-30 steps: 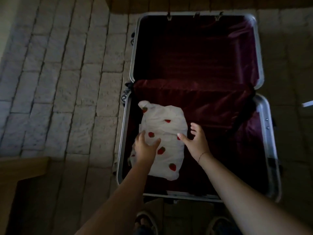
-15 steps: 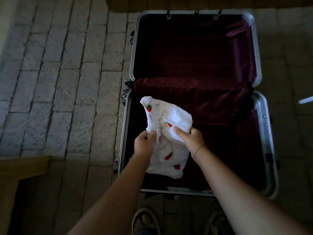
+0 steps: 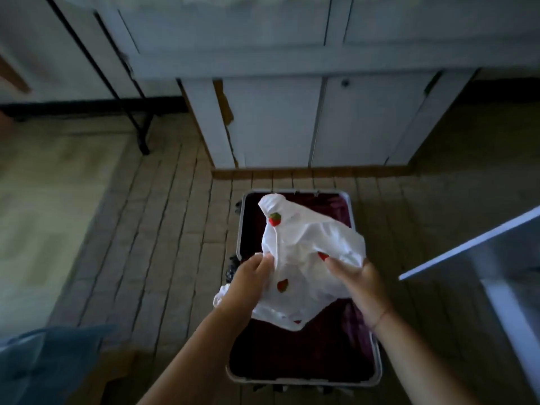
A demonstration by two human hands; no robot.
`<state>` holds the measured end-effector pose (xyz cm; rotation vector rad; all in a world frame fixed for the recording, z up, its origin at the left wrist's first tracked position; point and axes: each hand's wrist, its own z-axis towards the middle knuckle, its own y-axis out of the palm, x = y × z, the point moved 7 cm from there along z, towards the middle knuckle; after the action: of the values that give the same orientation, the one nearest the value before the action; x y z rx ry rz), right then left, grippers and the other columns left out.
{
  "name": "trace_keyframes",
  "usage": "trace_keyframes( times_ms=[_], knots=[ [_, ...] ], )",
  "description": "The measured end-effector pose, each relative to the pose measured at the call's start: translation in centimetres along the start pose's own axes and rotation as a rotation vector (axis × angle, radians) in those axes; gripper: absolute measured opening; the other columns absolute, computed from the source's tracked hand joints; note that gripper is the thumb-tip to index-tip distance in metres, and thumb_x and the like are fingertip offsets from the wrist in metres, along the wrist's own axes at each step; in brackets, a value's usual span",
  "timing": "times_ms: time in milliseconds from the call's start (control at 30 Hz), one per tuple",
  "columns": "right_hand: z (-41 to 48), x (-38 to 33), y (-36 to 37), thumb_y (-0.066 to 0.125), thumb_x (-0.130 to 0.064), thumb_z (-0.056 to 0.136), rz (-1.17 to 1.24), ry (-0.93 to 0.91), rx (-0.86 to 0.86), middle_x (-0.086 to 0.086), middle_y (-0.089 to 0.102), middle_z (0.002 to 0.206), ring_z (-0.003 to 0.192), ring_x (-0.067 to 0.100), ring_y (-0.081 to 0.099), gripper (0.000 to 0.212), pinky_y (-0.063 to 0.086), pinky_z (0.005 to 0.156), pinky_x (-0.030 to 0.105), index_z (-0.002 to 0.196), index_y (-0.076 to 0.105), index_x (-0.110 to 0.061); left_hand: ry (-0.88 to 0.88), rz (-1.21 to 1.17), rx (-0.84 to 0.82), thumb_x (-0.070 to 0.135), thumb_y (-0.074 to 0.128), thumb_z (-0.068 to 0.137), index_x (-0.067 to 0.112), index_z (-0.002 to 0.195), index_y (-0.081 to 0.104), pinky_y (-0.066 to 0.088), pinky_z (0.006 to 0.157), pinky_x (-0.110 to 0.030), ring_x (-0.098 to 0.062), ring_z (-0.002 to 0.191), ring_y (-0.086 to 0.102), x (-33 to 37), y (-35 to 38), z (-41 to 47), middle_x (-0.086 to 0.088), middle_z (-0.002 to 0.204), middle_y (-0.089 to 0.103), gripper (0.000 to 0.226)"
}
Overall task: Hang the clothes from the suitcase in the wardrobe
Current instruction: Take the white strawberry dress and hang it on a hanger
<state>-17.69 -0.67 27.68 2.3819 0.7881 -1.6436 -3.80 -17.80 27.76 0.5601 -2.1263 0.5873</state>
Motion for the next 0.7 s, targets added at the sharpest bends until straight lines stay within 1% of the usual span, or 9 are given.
trace_keyframes(
  times_ms=[100, 200, 267, 333, 400, 467, 500, 600, 700],
  knots=[
    [-3.9, -9.2, -4.0, 0.081, -0.046, 0.061, -0.002, -0.119, 0.050, -0.008, 0.062, 0.116, 0.103, 0.009, 0.061, 0.070, 0.052, 0.088, 0.034, 0.121, 0.053, -0.025, 0.095, 0.054, 0.001, 0.038, 0.046, 0.096, -0.001, 0.088, 0.061, 0.044, 0.067, -0.031, -0.019, 0.068, 0.053, 8.9, -1.1, -5.1, -0.006, 0.073, 0.057, 0.042],
    [-8.0, -18.2, -8.1, 0.075, -0.045, 0.065, -0.098, -0.214, 0.134, -0.011, 0.038, 0.138, 0.124, 0.012, 0.039, 0.094, 0.041, 0.098, 0.038, 0.143, 0.025, -0.030, 0.205, 0.067, -0.052, 0.031, 0.044, 0.098, 0.001, 0.086, 0.059, 0.045, 0.058, -0.015, -0.013, 0.065, 0.054, 17.8, -1.0, -10.6, -0.003, 0.071, 0.057, 0.035],
    [-10.5, -24.3, -10.2, 0.068, -0.059, 0.064, -0.150, -0.327, 0.123, -0.010, 0.034, 0.145, 0.132, 0.012, 0.034, 0.094, 0.036, 0.100, 0.033, 0.144, 0.026, -0.031, 0.288, 0.085, -0.163, 0.024, 0.041, 0.100, 0.004, 0.085, 0.053, 0.042, 0.055, -0.012, -0.011, 0.061, 0.048, 23.6, 0.3, -14.5, -0.006, 0.071, 0.049, 0.028],
    [-12.5, -30.0, -11.3, 0.055, -0.084, 0.055, -0.168, -0.381, 0.004, -0.017, 0.041, 0.136, 0.126, 0.005, 0.040, 0.095, 0.035, 0.098, 0.023, 0.136, 0.035, -0.036, 0.382, 0.128, -0.255, 0.027, 0.042, 0.100, 0.008, 0.082, 0.053, 0.046, 0.061, -0.022, -0.010, 0.061, 0.049, 28.5, 1.9, -18.3, -0.005, 0.070, 0.050, 0.028],
    [-14.2, -34.2, -11.8, 0.044, -0.094, 0.049, -0.140, -0.335, -0.160, -0.019, 0.053, 0.126, 0.113, -0.003, 0.052, 0.094, 0.040, 0.095, 0.018, 0.123, 0.047, -0.035, 0.477, 0.190, -0.299, 0.035, 0.047, 0.097, 0.008, 0.083, 0.060, 0.051, 0.071, -0.035, -0.013, 0.071, 0.057, 32.4, 3.2, -21.6, -0.004, 0.076, 0.062, 0.033],
    [-15.6, -37.1, -13.0, 0.059, -0.079, 0.058, -0.046, -0.276, -0.280, -0.003, 0.068, 0.115, 0.106, 0.007, 0.063, 0.077, 0.047, 0.096, 0.027, 0.111, 0.066, -0.023, 0.581, 0.243, -0.341, 0.041, 0.049, 0.094, 0.009, 0.087, 0.063, 0.051, 0.078, -0.038, -0.012, 0.076, 0.060, 35.7, 4.6, -24.3, -0.003, 0.080, 0.066, 0.036],
    [-16.4, -38.4, -13.9, 0.066, -0.068, 0.059, -0.013, -0.273, -0.290, 0.003, 0.072, 0.107, 0.102, 0.013, 0.066, 0.067, 0.049, 0.094, 0.031, 0.102, 0.071, -0.017, 0.623, 0.267, -0.351, 0.044, 0.049, 0.092, 0.010, 0.087, 0.063, 0.050, 0.079, -0.038, -0.011, 0.076, 0.059, 37.0, 5.2, -25.5, -0.002, 0.080, 0.066, 0.037],
    [-18.8, -42.1, -18.4, 0.075, -0.056, 0.054, 0.085, -0.399, -0.132, 0.007, 0.072, 0.084, 0.084, 0.020, 0.063, 0.060, 0.049, 0.080, 0.034, 0.084, 0.073, -0.003, 0.693, 0.295, -0.383, 0.053, 0.047, 0.085, 0.011, 0.088, 0.063, 0.051, 0.077, -0.037, -0.010, 0.075, 0.060, 39.8, 7.0, -27.8, 0.001, 0.080, 0.064, 0.045],
    [-21.7, -45.0, -23.1, 0.081, -0.067, 0.041, 0.275, -0.534, 0.037, 0.001, 0.065, 0.065, 0.065, 0.010, 0.059, 0.066, 0.049, 0.066, 0.021, 0.072, 0.070, -0.010, 0.703, 0.232, -0.515, 0.060, 0.053, 0.081, 0.010, 0.084, 0.060, 0.047, 0.069, -0.031, -0.010, 0.072, 0.056, 40.6, 8.3, -28.8, 0.004, 0.076, 0.059, 0.051]
  ],
)
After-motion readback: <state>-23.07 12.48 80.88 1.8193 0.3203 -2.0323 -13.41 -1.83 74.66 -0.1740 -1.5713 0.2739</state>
